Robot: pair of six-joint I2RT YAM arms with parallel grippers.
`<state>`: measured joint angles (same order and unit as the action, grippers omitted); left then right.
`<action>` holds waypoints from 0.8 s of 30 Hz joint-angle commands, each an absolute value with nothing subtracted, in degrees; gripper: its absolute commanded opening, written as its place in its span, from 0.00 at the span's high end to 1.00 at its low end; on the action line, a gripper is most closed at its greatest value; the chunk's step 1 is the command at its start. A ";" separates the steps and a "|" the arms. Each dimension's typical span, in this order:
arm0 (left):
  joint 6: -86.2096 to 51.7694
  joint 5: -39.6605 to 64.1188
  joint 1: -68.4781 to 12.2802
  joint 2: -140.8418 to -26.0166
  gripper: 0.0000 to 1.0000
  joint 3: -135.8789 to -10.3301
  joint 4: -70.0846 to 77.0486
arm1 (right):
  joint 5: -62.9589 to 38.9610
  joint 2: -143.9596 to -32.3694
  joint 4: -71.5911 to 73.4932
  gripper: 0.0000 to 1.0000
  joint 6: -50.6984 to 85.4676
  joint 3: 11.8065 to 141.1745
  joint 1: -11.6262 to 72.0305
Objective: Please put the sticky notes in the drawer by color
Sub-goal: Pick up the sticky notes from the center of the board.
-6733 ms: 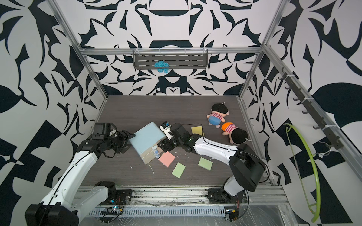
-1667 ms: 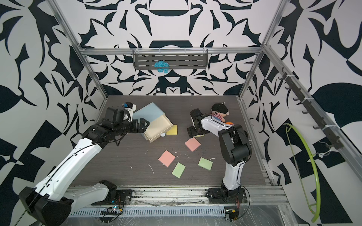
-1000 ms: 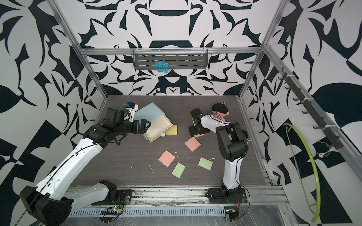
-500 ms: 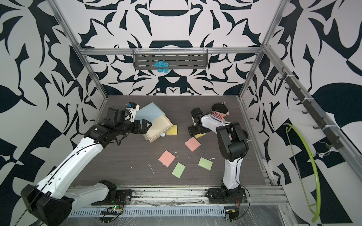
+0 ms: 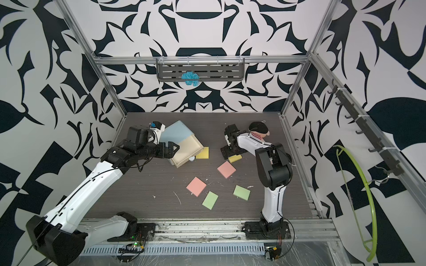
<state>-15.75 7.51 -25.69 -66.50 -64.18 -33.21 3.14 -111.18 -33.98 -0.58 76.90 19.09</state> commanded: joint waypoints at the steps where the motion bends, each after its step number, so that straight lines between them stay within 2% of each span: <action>1: -14.94 8.49 -25.84 -66.71 0.01 -63.46 -32.34 | 1.73 -112.73 -35.16 0.01 -2.12 78.83 18.77; 13: -14.94 8.65 -25.84 -66.85 0.01 -63.33 -32.31 | 1.72 -114.26 -35.07 0.02 -2.18 77.61 18.44; 20: -15.03 8.57 -25.84 -66.93 0.01 -62.99 -32.10 | 3.13 -113.48 -35.07 0.14 -2.15 77.34 18.46; 24: -15.03 8.50 -25.84 -67.18 0.01 -62.93 -32.10 | 3.61 -113.04 -35.50 0.15 -2.19 77.19 18.54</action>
<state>-15.59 7.92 -25.69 -66.72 -64.03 -33.15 1.19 -113.82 -33.76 -1.74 77.82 18.72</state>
